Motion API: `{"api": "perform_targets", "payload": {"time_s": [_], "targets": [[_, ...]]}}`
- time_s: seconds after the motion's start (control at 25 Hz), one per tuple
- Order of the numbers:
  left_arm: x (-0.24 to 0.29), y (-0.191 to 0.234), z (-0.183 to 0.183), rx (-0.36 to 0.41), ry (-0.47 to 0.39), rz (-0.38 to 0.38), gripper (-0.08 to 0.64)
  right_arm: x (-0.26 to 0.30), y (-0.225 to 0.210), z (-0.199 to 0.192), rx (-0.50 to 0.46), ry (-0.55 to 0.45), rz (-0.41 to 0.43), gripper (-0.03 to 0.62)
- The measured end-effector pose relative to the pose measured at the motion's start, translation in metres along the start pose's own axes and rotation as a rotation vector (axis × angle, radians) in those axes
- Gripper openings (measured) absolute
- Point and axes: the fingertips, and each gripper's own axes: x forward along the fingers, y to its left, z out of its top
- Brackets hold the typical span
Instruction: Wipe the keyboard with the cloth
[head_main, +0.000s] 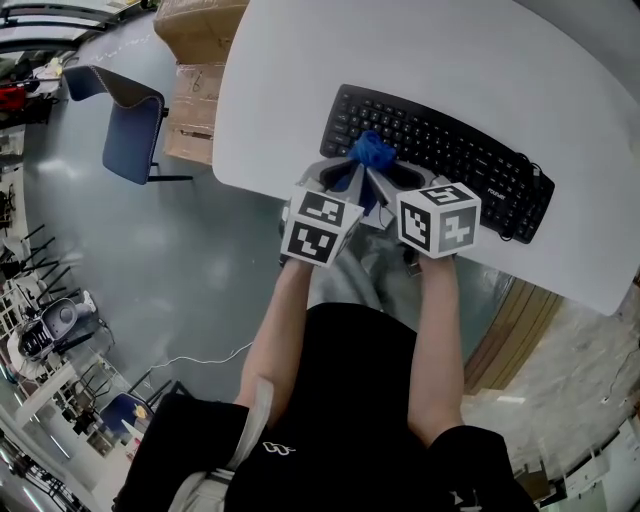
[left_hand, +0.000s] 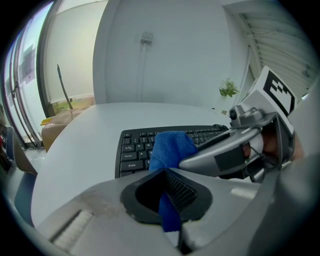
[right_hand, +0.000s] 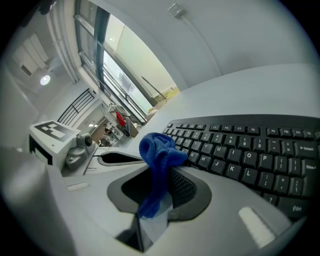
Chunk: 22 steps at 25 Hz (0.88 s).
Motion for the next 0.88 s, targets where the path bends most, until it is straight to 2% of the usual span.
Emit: {"api": "perform_targets", "payload": {"time_s": [0.88], "targets": [[0.020,-0.046,0.013,0.081,0.013,-0.066,-0.002,-0.039,-0.033,-0.010,0.062,-0.059,-0.053,0.091]]}}
